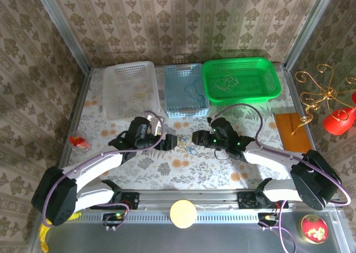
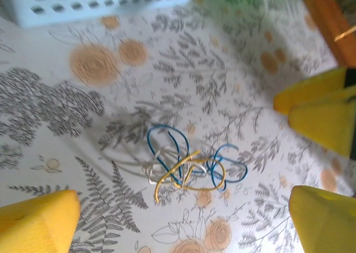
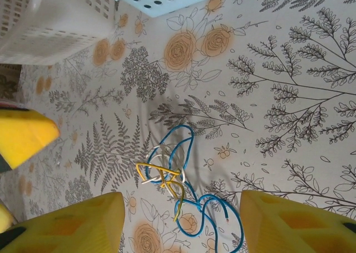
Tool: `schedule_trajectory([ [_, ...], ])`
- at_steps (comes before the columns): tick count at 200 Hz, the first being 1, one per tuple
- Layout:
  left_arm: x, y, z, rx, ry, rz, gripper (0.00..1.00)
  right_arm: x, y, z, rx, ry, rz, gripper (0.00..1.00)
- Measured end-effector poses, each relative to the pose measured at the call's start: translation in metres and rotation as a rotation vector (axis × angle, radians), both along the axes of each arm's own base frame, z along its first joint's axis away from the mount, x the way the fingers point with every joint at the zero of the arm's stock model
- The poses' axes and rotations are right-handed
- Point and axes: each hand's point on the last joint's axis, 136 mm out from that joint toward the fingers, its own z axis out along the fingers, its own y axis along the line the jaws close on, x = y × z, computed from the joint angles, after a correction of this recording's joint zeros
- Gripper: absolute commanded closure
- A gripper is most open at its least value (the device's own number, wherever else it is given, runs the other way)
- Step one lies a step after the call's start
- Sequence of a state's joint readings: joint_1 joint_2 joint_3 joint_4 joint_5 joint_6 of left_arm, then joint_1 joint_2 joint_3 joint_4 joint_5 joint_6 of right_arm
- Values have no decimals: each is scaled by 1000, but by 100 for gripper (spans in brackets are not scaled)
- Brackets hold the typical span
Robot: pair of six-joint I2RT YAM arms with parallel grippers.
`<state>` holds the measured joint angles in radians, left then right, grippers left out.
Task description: Untangle the cables
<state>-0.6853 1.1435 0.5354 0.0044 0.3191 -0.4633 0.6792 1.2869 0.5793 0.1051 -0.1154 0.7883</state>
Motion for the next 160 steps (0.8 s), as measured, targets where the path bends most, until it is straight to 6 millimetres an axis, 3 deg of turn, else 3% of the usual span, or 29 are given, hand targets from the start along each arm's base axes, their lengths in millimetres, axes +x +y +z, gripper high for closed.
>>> schedule_trajectory([
  [31, -12, -12, -31, 111, 38, -76, 18, -3, 3, -7, -10, 19, 8, 47],
  [72, -4, -20, -50, 174, 55, -106, 39, -5, 6, -8, -5, 25, 7, 49],
  [160, 14, -38, -55, 185, 46, -127, 42, -9, 3, -16, -10, 35, 2, 50],
])
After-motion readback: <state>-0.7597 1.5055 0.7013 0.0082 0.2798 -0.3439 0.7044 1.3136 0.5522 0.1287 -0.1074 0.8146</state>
